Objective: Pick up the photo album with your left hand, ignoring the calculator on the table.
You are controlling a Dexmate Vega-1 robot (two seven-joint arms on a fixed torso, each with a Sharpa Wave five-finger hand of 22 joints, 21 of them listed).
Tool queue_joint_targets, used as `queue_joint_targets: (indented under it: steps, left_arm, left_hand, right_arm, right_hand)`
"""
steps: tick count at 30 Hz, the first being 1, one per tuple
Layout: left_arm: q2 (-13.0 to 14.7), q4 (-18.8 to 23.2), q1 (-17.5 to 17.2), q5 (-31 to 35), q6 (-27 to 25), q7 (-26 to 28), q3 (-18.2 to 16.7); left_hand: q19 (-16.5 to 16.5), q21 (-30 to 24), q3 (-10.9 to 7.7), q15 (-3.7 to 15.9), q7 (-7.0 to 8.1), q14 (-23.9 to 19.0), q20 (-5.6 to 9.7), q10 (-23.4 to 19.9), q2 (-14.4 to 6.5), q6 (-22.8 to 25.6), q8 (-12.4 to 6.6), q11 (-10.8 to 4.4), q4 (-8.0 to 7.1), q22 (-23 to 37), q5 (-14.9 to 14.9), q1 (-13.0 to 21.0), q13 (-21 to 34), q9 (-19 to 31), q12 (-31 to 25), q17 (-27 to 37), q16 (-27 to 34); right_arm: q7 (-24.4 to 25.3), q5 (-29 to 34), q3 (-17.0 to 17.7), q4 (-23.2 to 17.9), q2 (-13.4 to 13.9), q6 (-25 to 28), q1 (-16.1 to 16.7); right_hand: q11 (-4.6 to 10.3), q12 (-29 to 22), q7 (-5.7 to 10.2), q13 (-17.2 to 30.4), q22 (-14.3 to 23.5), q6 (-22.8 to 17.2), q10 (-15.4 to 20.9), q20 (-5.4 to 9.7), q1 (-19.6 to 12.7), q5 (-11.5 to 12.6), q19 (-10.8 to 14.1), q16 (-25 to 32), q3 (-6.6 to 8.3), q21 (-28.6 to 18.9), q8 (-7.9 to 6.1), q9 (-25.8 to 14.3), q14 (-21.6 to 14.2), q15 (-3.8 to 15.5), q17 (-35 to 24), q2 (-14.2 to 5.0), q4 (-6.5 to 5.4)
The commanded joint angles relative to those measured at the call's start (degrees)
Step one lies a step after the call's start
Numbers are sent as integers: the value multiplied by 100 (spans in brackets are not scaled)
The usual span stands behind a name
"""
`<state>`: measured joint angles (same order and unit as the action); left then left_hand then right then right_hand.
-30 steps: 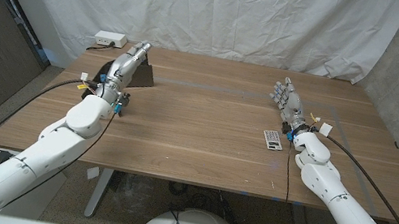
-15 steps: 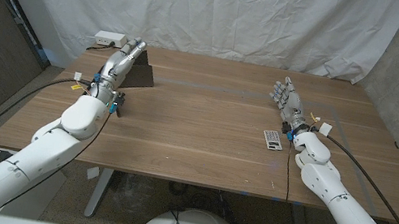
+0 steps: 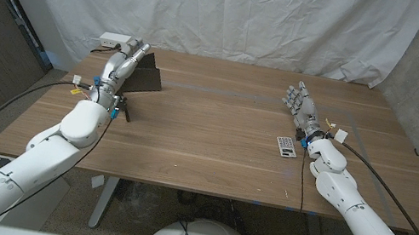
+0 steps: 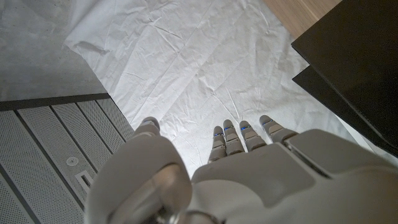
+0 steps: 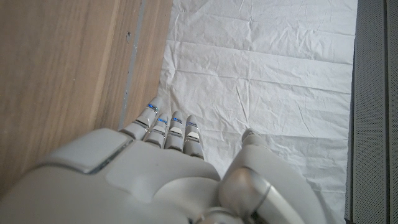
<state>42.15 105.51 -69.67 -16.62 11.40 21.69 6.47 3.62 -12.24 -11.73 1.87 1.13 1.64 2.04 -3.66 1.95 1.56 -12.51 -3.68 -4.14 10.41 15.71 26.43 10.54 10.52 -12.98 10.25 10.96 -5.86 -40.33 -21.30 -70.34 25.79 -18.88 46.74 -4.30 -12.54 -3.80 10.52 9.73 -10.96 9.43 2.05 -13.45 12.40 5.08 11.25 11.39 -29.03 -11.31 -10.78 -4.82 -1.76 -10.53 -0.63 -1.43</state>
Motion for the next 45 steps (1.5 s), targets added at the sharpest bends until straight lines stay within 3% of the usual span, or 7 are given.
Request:
queue_joint_targets:
  steps: [1, 3, 11, 28, 45]
  left_arm:
    - [-17, 175, -87, 969, -318, 710, -43]
    - [-68, 78, -76, 792, -109, 567, -78]
    - [59, 138, -133, 708, -354, 362, -220]
    - [106, -18, -282, 904, -284, 411, -539]
    - [236, 212, -273, 1285, -1142, 617, -555]
  left_hand:
    - [31, 4, -8, 263, 34, 14, 779, -49, 4, 32, 12, -7, 57, 13, -13, 94, 31, 23, 16, 9, -22]
    - [14, -1, -7, 276, 49, 0, 788, -67, 6, 58, 5, -8, 65, 12, -12, 105, 31, 23, 12, 8, -18]
    - [-40, -13, 0, 302, 67, -65, 799, -131, 20, 137, -9, -34, 97, 10, 0, 148, 31, 25, 3, 6, 0]
    - [-214, -54, 2, 341, 123, -244, 757, -219, 28, 217, -8, -79, 160, 3, 40, 245, 30, 27, 2, 7, 40]
    - [-257, -48, -1, 326, 141, -325, 735, -310, 28, 304, -16, -93, 212, 1, 72, 329, 31, 29, -7, 8, 41]
  right_arm:
    - [-85, -63, 6, 110, -42, 24, -62]
    - [-91, -67, 4, 125, -45, 31, -66]
    - [-61, -66, 24, 91, -38, 16, -43]
    - [-38, -13, -24, 142, -65, 73, -136]
    - [176, 42, 15, -178, 99, 234, -13]
  right_hand:
    - [-20, -31, 5, 14, 31, -35, 43, 162, -26, -11, 51, 15, 16, 6, -24, -18, -50, -3, -18, -48, 33]
    - [-23, -31, 4, 15, 31, -35, 45, 160, -27, -11, 52, 14, 16, 7, -24, -18, -49, -3, -18, -49, 34]
    - [-19, -29, 4, 15, 31, -40, 47, 167, -30, -15, 70, 16, 16, 17, -24, -18, -62, 0, -18, -54, 39]
    - [-14, -30, 3, 15, 32, -50, 66, 166, -36, -23, 96, 15, 16, 42, -24, -19, -75, 4, -18, -61, 51]
    - [-29, -29, 8, 16, 33, -54, 81, 161, -37, -31, 122, 17, 13, 70, -22, -20, -97, 11, -19, -67, 61]
